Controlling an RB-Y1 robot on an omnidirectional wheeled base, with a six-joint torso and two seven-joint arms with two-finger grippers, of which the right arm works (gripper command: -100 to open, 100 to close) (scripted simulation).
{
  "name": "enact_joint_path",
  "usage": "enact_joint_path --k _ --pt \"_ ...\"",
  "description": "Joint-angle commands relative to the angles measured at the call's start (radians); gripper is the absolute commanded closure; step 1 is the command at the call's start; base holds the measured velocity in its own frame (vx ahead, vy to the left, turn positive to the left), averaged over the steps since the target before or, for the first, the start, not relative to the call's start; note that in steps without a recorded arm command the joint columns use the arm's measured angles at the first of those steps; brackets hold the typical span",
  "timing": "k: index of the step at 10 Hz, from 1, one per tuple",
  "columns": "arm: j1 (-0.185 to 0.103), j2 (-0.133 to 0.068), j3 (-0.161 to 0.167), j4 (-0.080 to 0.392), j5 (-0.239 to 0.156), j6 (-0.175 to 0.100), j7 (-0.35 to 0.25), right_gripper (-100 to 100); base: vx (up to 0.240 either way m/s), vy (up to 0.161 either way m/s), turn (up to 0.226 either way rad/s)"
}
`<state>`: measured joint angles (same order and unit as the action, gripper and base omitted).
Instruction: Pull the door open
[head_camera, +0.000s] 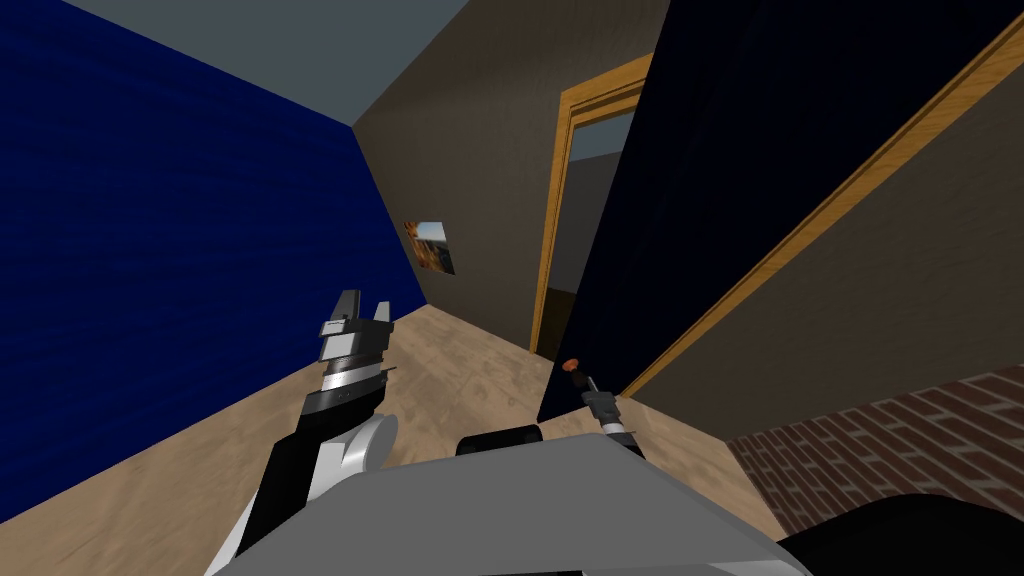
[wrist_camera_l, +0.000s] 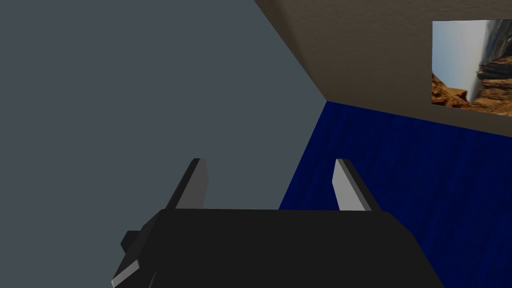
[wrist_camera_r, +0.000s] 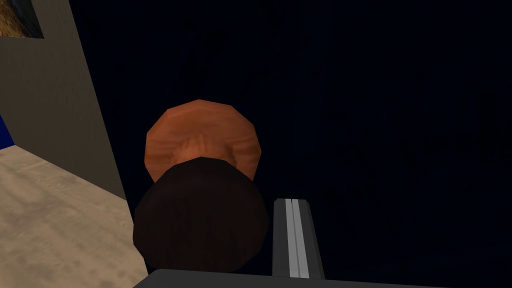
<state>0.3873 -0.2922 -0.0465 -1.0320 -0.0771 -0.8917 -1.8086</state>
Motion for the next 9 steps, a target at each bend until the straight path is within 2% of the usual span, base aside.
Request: enact_joint_path --k 1,5,6,9 --pt "0.001 0.019 0.029 0.003 0.013 -0.014 0.002 -100 -0.009 -0.004 -0.005" --pt "0.001 0.019 0.029 0.003 0.013 -0.014 0.002 -100 -0.002 -0.002 0.002" --pt "-0.007 -0.012 0.014 0.043 0.014 -0.048 -0.020 -100 -0.144 -0.049 0.166" --pt "0.002 -0.023 0.029 0.051 0.030 -0.072 -0.043 -100 -0.182 -0.073 0.093"
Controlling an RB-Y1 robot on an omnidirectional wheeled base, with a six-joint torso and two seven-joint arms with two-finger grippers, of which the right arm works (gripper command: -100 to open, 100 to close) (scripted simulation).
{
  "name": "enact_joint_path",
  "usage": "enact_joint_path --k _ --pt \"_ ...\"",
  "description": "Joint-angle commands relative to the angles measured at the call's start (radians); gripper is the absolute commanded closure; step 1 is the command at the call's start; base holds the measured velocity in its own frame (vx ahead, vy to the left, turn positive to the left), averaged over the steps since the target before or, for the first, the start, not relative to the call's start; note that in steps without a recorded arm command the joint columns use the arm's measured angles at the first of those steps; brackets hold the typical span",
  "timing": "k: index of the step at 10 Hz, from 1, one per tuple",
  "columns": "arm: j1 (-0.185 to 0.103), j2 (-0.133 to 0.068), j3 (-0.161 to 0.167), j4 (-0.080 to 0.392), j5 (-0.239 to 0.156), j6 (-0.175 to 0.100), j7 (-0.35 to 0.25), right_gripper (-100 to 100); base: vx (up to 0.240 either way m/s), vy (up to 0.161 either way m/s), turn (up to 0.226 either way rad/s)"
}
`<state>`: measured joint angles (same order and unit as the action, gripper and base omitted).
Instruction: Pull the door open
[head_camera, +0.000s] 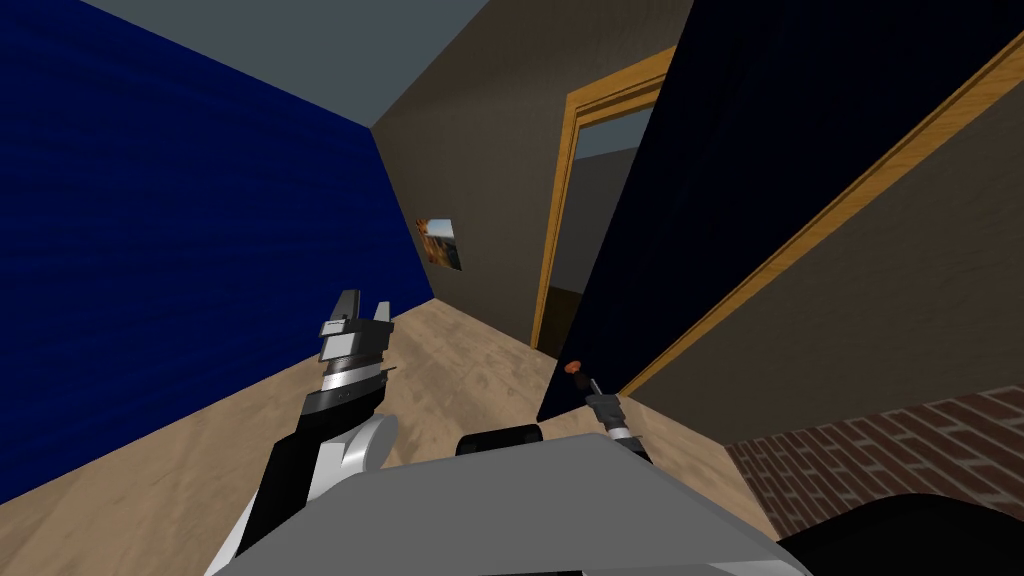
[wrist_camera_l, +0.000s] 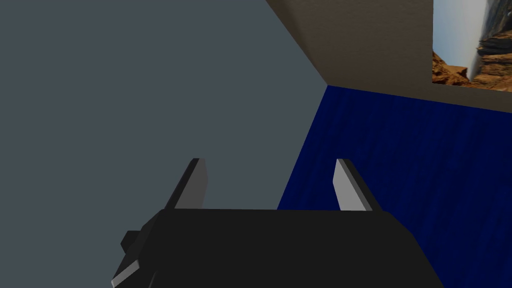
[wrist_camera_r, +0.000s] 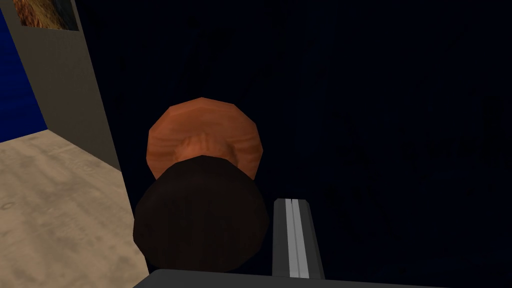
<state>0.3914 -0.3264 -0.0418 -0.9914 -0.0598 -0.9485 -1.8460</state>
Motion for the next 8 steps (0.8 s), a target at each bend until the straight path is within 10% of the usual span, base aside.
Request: enact_joint_path --k 1,8 --pt "0.000 0.008 0.029 0.012 0.017 -0.022 -0.011 -100 -0.143 -0.047 0.074" --pt "0.007 -0.001 0.040 0.019 0.029 -0.040 -0.028 -100 -0.050 -0.019 0.029"
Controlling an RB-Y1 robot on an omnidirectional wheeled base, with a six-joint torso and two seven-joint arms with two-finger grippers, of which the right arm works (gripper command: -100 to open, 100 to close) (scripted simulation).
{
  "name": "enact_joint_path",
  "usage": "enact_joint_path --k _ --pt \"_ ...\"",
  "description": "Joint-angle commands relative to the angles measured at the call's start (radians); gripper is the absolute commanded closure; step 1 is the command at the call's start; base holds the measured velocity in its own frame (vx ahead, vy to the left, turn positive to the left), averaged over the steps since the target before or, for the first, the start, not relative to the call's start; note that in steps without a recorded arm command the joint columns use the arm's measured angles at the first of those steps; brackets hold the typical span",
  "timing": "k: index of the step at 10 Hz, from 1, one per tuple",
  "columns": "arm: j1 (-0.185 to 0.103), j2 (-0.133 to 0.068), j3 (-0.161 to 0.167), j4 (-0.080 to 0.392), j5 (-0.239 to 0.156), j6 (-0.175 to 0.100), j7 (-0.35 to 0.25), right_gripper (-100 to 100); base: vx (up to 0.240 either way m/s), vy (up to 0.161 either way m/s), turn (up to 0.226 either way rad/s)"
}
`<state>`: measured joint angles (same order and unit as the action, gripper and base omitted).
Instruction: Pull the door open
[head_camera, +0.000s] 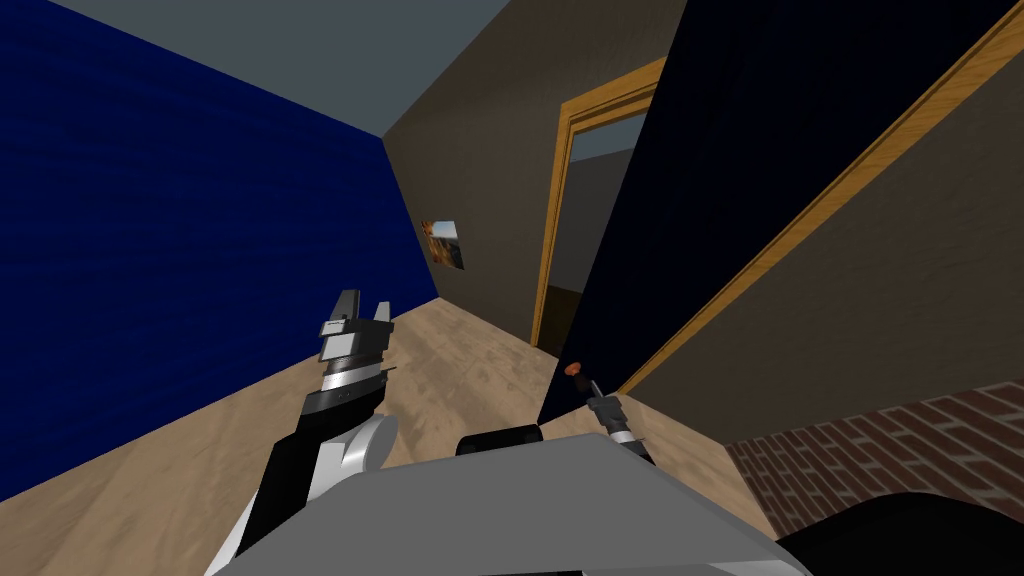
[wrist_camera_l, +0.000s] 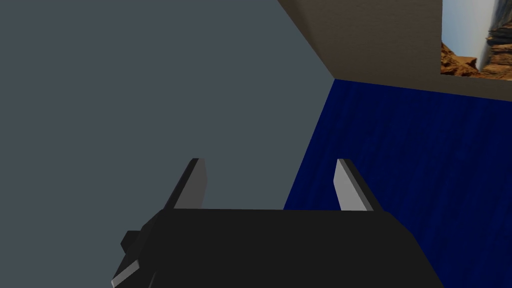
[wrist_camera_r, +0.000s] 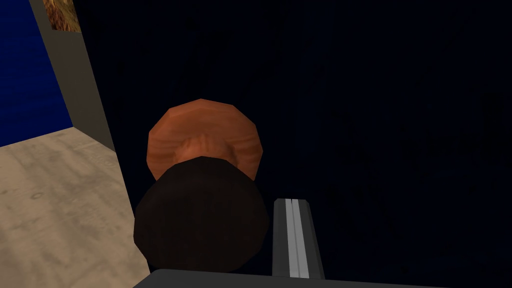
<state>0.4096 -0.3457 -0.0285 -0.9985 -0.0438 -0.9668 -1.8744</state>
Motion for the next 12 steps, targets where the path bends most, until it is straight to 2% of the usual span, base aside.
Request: enact_joint_path --k 1,10,11,12 --pt "-0.009 0.016 0.031 0.028 0.016 -0.027 -0.005 -100 -0.033 0.003 0.022" --pt "-0.009 0.016 0.031 0.028 0.016 -0.027 -0.005 -100 -0.006 -0.002 0.002" --pt "-0.006 -0.004 0.012 0.018 0.011 -0.018 -0.011 -100 -0.107 -0.064 0.156" --pt "-0.007 -0.005 0.015 0.021 0.014 -0.022 -0.013 -100 -0.168 -0.079 0.138"
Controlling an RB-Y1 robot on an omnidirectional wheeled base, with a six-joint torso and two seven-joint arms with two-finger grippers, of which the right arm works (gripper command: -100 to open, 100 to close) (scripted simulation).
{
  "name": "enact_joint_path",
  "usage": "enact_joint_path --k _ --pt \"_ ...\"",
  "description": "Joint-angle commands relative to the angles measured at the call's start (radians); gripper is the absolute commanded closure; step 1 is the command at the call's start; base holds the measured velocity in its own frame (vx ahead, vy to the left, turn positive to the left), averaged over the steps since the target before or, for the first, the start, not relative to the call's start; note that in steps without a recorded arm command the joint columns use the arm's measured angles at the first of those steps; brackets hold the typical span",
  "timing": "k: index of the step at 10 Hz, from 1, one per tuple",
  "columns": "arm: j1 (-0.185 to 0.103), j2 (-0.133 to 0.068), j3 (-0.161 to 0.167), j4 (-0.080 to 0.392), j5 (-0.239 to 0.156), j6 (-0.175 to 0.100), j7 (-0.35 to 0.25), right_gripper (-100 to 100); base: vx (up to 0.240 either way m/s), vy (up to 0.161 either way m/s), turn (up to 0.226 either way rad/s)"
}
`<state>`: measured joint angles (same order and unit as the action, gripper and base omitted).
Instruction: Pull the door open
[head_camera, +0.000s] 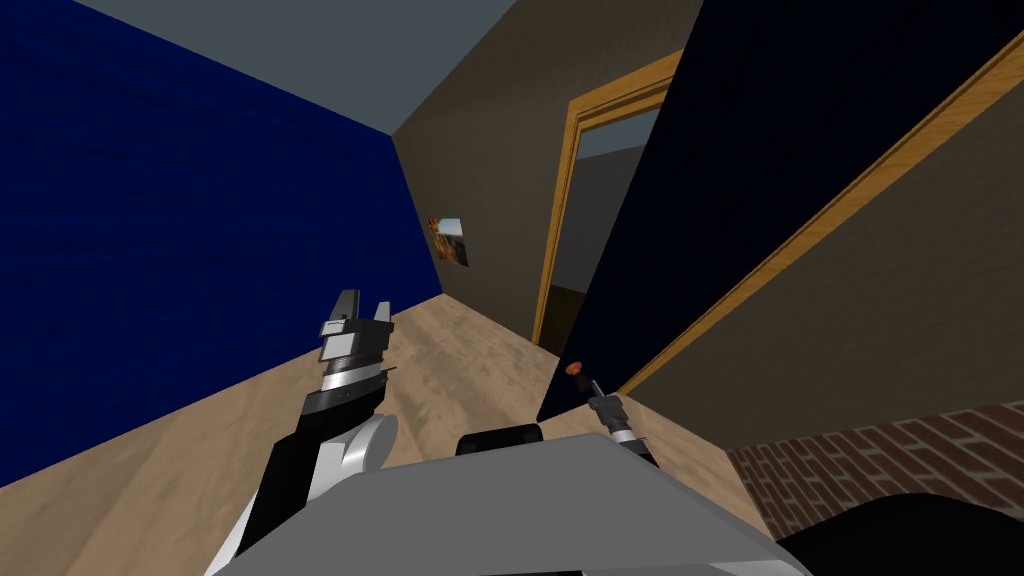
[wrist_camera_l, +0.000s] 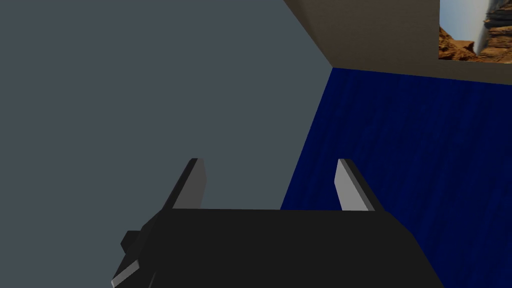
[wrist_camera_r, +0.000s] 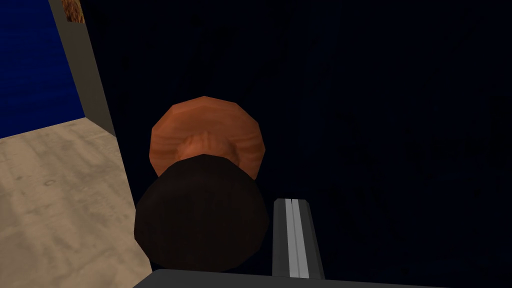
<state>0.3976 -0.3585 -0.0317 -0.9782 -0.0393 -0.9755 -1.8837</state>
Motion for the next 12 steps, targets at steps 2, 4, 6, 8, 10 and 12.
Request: enact_joint_path --k 2,4,6,8,10,12 --pt "0.004 0.004 0.028 0.011 0.017 -0.027 -0.012 -100 -0.168 -0.045 0.066" --pt "0.003 0.003 0.032 0.014 0.020 -0.031 -0.015 -100 -0.111 -0.027 0.044" --pt "0.003 0.002 0.035 0.017 0.023 -0.036 -0.018 -100 -0.054 -0.033 0.033" --pt "0.002 0.001 0.039 0.021 0.025 -0.041 -0.021 -100 -0.043 -0.021 0.036" --pt "0.002 -0.001 0.042 0.024 0.028 -0.045 -0.024 -100 -0.022 -0.013 0.013" --pt "0.002 -0.001 0.042 0.024 0.028 -0.045 -0.024 -100 -0.027 -0.008 0.022"
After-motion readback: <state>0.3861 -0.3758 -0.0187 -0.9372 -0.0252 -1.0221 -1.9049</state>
